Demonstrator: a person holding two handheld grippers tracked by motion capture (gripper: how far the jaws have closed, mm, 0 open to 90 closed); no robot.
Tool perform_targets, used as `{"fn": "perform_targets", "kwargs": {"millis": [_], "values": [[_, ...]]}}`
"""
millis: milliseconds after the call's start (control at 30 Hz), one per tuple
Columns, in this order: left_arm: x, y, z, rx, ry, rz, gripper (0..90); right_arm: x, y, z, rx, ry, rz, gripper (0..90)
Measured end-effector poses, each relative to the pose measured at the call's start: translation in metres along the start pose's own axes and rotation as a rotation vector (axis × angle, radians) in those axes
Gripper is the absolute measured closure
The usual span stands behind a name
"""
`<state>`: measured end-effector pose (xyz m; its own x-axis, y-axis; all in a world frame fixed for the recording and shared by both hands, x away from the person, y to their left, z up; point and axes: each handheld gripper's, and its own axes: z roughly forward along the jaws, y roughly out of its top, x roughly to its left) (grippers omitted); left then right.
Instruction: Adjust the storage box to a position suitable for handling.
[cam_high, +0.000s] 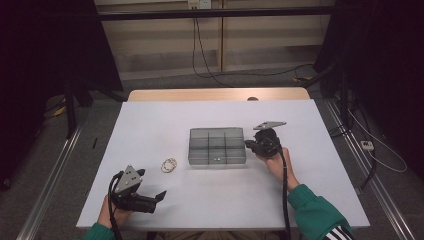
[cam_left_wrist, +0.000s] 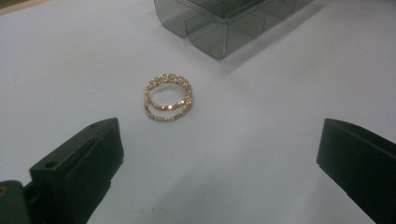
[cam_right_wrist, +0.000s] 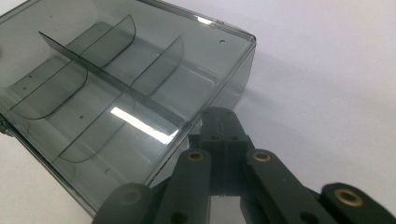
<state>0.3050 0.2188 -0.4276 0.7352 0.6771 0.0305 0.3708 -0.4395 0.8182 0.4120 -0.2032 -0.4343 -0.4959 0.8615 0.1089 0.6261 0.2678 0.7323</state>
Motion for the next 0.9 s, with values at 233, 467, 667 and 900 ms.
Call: {"fn": "perform_targets", "kwargs": {"millis": [233,467,667,900], "values": [[0.000,0.000,-0.001,0.005,0.001,0.005,0.2,0.004,0.000,0.002,-0.003,0.008,-0.004,90.0],[0.000,0.000,0.000,0.004,-0.002,0.005,0.1,0.008,0.002,0.005,-0.009,0.016,-0.013,90.0],[0.000,0.000,-0.001,0.005,-0.001,0.006,0.2,0.010,0.002,0.006,-0.009,0.024,-0.012,90.0],[0.000,0.000,-0.001,0.007,0.002,0.005,0.2,0.013,0.003,0.008,-0.014,0.033,-0.015,90.0]]}}
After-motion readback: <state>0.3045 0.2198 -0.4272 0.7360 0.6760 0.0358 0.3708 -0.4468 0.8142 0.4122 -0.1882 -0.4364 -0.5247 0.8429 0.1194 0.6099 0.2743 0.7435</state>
